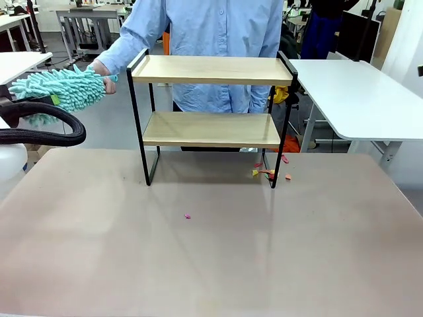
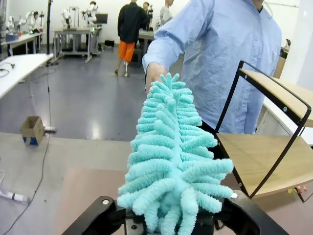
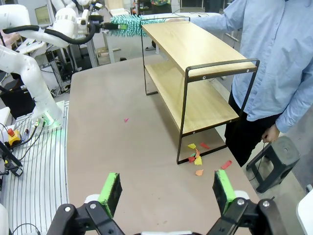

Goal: Clean the shelf.
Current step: Hand the Duster back to the human.

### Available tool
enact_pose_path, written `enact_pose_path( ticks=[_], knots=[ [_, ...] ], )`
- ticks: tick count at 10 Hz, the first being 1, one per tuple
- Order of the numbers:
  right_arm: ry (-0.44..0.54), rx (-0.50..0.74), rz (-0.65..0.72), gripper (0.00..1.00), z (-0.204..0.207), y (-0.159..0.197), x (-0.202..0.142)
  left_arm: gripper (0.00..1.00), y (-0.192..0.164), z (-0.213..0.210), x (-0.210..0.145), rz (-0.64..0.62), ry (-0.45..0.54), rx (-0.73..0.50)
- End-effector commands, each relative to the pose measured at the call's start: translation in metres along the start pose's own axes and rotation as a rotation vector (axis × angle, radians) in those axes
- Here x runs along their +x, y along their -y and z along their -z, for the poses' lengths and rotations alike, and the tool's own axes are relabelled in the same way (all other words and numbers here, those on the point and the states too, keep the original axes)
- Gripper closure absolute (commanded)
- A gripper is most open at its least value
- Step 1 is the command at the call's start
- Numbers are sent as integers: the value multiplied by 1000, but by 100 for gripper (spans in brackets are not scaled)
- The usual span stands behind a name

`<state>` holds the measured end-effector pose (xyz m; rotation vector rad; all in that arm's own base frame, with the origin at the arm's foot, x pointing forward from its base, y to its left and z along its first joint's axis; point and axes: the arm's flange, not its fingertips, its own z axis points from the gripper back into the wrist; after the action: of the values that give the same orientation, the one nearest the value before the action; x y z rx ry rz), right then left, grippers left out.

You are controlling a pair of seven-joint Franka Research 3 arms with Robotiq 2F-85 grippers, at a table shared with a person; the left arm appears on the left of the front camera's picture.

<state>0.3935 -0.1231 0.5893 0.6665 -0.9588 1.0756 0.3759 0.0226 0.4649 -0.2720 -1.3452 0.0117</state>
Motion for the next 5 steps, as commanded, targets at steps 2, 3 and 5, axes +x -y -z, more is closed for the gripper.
enact_pose_path(
  ticks=[2, 3, 5],
  knots=[
    [-16, 8, -20, 0, -3, 1, 1, 0, -7, -18, 52, -126, -116, -3],
    [-16, 8, -20, 0, -3, 1, 1, 0, -10, -27, 75, -171, -116, -14],
    [-16, 8, -20, 0, -3, 1, 1, 0, -25, -38, 124, -308, -183, -61]
  ],
)
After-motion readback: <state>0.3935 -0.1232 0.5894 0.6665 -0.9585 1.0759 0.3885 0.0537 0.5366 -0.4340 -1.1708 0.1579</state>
